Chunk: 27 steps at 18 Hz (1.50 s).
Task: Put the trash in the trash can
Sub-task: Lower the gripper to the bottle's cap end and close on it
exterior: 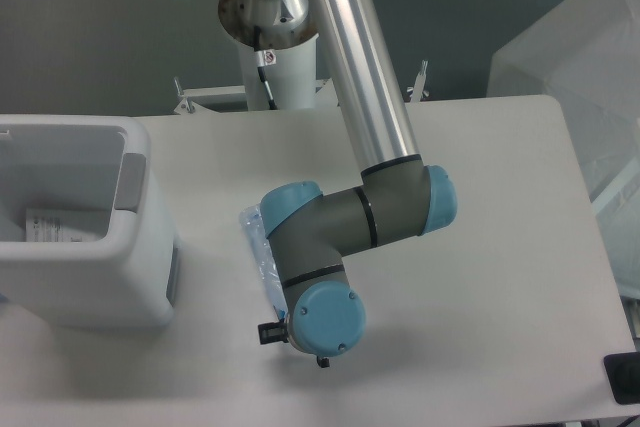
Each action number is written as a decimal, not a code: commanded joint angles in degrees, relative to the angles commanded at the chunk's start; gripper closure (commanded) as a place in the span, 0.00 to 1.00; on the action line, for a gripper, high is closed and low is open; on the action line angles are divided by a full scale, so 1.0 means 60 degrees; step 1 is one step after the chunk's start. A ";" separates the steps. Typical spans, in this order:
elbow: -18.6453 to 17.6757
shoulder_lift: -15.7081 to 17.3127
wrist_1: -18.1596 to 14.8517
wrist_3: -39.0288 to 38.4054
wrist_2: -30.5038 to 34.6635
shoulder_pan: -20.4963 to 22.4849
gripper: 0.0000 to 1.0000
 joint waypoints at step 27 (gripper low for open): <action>0.0102 0.2005 0.2605 -0.0029 -0.0702 0.0117 0.86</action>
